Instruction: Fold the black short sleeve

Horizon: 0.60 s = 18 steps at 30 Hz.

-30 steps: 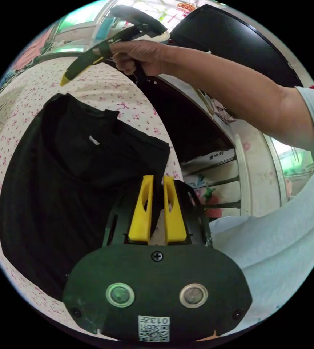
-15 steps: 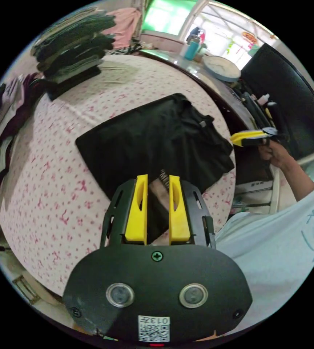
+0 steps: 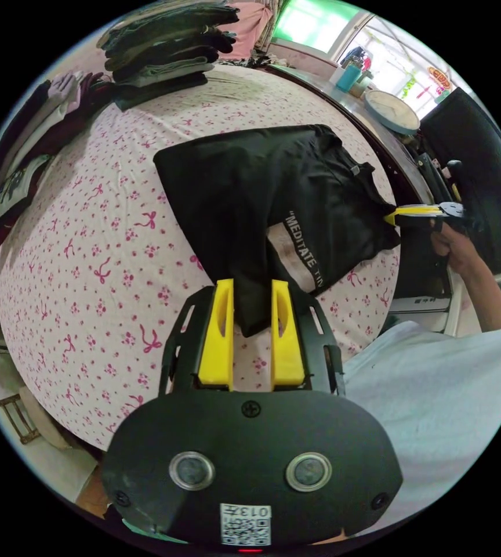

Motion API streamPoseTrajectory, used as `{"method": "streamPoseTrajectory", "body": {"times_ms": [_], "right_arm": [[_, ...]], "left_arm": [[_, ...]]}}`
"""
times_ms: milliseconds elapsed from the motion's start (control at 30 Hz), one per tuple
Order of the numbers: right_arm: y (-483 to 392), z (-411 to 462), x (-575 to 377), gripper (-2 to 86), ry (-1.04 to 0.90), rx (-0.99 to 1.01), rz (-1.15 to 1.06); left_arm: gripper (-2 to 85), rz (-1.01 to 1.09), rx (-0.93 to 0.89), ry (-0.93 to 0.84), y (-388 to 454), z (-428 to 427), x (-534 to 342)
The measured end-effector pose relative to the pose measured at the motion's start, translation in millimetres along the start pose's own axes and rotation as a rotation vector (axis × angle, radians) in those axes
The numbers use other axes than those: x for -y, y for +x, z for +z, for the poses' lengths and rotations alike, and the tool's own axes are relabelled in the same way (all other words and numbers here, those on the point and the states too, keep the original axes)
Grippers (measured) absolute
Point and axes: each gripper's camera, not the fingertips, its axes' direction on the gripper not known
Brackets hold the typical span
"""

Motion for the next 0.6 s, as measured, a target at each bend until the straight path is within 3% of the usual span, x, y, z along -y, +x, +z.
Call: {"method": "streamPoseTrajectory", "body": {"times_ms": [167, 300, 400, 600], "right_arm": [[5, -28, -29, 2.3, 0.106, -0.063, -0.016], [21, -18, -44, 3.2, 0.033, -0.048, 0.022], [25, -43, -57, 4.1, 0.154, -0.091, 0.075], [20, -53, -19, 7.1, 0.211, -0.121, 0.038]], "left_arm": [[10.5, 0.03, 0.025, 0.0, 17, -1, -6], [10.3, 0.043, 0.027, -0.025, 23, -4, -10], [10.1, 0.033, 0.031, -0.001, 21, -21, -16], [9.8, 0.079, 0.049, 0.082, 29, -36, 17]]}}
